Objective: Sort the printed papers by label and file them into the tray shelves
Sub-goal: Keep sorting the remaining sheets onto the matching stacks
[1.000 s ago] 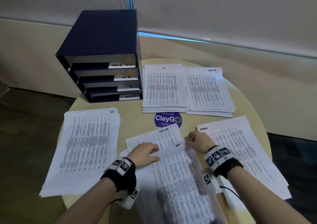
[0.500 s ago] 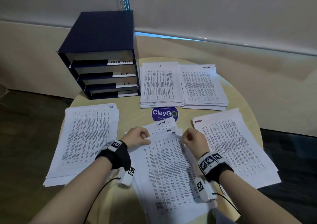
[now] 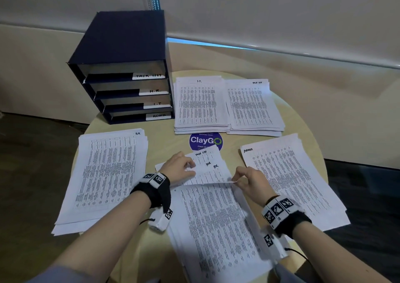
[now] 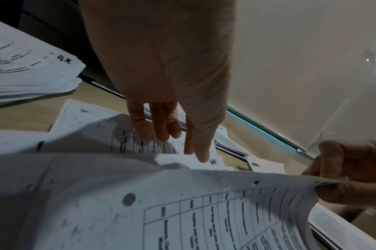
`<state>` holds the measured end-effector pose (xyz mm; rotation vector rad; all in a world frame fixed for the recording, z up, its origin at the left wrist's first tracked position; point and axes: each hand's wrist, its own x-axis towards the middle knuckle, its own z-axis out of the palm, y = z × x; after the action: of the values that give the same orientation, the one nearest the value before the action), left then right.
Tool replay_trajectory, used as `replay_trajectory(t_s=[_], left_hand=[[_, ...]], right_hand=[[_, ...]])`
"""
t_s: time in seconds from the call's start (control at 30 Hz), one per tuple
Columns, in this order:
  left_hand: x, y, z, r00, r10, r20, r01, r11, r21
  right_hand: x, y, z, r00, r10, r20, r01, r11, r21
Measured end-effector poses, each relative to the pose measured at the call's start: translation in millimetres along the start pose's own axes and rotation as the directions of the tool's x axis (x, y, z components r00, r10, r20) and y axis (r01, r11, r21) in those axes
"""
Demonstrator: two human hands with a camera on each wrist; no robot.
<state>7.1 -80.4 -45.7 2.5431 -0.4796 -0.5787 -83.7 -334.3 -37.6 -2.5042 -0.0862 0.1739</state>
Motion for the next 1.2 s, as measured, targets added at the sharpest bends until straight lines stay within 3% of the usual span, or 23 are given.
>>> replay_trajectory(t_s=[0.27, 0.4, 0.63, 0.8, 0.9, 1.07, 1.2], left_hand=[[2, 5, 5, 0.999, 0.048, -0.017, -0.047, 0.997, 0.06], [-1, 1, 11, 0.995, 0.094, 0.037, -0.098, 0.989, 0.109], [-4, 1, 10, 0.999, 0.044, 0.02, -0.042, 0.995, -0.085], [-16, 5, 3, 0.993, 0.091, 0.073, -0.075, 0.976, -0.203], [-18, 4, 0, 0.997, 0.047, 0.06, -0.027, 0.955, -0.295], [-11, 8, 6, 0.998, -0.033, -0.049, 0.018, 0.958, -0.287], [-11, 18, 9, 0.997, -0.006, -0.078, -0.015, 0.963, -0.269]], right_hand=[[5, -1, 7, 0.998, -0.04, -0.045, 0.045, 0.991, 0.123], [6, -2, 11, 0.998, -0.053, -0.041, 0.059, 0.985, 0.164], [7, 2, 19, 0.996, -0.06, -0.072, 0.068, 0.991, 0.113], [13, 3, 21, 0.996, 0.062, -0.068, -0.043, 0.966, 0.254], [13, -2, 18, 0.991, 0.123, -0.055, -0.098, 0.94, 0.326], [8, -3, 14, 0.992, 0.114, -0.061, -0.077, 0.897, 0.435], [7, 0, 13, 0.99, 0.135, -0.045, -0.104, 0.903, 0.417]])
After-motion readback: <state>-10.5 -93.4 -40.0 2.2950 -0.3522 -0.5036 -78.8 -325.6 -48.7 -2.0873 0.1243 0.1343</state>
